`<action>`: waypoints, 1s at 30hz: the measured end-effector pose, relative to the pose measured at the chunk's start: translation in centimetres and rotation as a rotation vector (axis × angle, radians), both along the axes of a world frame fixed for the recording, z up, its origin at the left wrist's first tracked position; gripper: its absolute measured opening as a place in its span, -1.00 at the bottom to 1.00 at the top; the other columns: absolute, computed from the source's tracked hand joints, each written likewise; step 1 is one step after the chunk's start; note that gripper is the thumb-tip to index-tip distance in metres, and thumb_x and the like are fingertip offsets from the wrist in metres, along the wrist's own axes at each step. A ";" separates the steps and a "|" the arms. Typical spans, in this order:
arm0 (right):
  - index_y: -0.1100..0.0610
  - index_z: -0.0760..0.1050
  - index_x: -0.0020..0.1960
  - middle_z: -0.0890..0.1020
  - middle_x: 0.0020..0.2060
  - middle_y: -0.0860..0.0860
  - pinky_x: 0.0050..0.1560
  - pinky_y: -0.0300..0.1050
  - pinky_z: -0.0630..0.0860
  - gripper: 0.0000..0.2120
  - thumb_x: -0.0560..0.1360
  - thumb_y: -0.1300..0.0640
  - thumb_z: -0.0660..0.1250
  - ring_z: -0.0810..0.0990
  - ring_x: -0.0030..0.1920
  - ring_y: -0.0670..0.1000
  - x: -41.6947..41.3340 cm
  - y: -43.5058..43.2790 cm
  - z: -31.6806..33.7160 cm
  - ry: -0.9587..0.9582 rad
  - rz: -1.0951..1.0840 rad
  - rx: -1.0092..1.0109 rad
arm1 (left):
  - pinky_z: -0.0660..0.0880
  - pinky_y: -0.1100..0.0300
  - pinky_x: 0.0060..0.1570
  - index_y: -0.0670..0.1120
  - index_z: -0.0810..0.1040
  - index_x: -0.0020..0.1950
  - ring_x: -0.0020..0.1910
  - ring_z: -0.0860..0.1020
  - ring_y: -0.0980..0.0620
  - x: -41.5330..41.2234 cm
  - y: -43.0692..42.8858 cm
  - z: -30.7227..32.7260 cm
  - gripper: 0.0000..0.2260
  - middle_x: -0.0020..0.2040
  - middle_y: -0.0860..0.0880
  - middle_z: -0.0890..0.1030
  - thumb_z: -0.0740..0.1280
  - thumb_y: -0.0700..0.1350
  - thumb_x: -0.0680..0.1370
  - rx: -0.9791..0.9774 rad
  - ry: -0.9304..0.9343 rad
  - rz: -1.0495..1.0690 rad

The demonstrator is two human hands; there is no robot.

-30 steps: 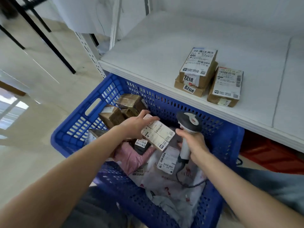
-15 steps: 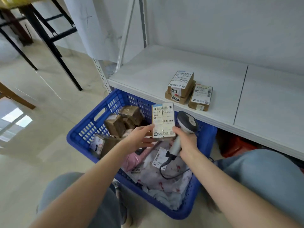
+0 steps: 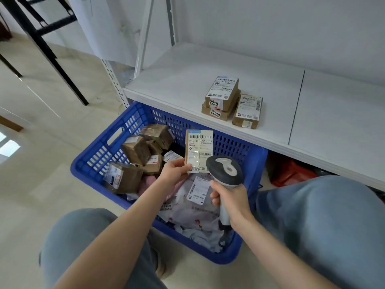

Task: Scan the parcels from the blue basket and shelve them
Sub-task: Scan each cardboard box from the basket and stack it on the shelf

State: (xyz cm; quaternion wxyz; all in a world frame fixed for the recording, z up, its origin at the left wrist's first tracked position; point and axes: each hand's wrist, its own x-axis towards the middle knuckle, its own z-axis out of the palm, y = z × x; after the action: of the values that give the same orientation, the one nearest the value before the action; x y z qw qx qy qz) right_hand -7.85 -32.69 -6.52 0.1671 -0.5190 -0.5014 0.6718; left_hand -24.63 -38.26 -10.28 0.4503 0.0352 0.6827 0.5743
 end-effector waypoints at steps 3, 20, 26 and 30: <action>0.27 0.59 -0.17 0.60 -0.51 0.04 -0.38 -0.18 0.49 -0.88 0.45 0.21 0.44 0.55 -0.47 -0.03 0.2 -0.6 -0.1 -0.022 -0.009 0.024 | 0.52 0.35 -0.43 -0.20 0.53 0.05 -0.36 0.60 0.14 0.3 0.4 -0.4 -0.89 -0.08 -0.12 0.63 0.29 -0.33 0.56 -0.013 -0.013 -0.010; 0.25 0.60 -0.22 0.60 -0.49 0.04 -0.35 -0.18 0.50 -0.89 0.45 0.21 0.41 0.53 -0.47 -0.05 0.9 -1.8 1.0 -0.080 0.035 0.022 | 0.47 -0.08 0.25 -0.18 0.47 0.28 0.16 0.58 -0.09 -0.7 0.2 -1.6 -0.67 0.11 -0.11 0.63 0.38 -0.25 0.52 -0.085 -0.024 0.031; 0.22 0.58 -0.29 0.58 -0.53 0.02 -0.37 -0.18 0.49 -0.85 0.45 0.23 0.40 0.51 -0.50 -0.06 0.8 -1.8 1.1 -0.067 0.040 0.019 | 0.46 -0.10 0.26 -0.13 0.49 0.20 0.17 0.57 -0.09 -0.8 0.3 -1.8 -0.73 0.13 -0.11 0.62 0.38 -0.25 0.52 -0.087 0.000 0.027; 0.21 0.56 -0.34 0.57 -0.52 0.04 -0.35 -0.15 0.49 -0.81 0.44 0.23 0.40 0.52 -0.48 -0.04 0.4 -1.4 1.2 -0.029 0.028 0.016 | 0.46 -0.09 0.26 -0.18 0.49 0.23 0.17 0.57 -0.09 -0.7 0.4 -1.8 -0.72 0.13 -0.11 0.62 0.38 -0.23 0.53 -0.084 0.024 0.028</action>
State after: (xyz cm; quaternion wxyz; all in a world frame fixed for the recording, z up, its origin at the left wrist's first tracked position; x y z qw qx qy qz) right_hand -7.43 -34.07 -5.28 0.1546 -0.5201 -0.5162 0.6626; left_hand -25.37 -37.82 -12.03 0.4354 0.0136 0.7119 0.5508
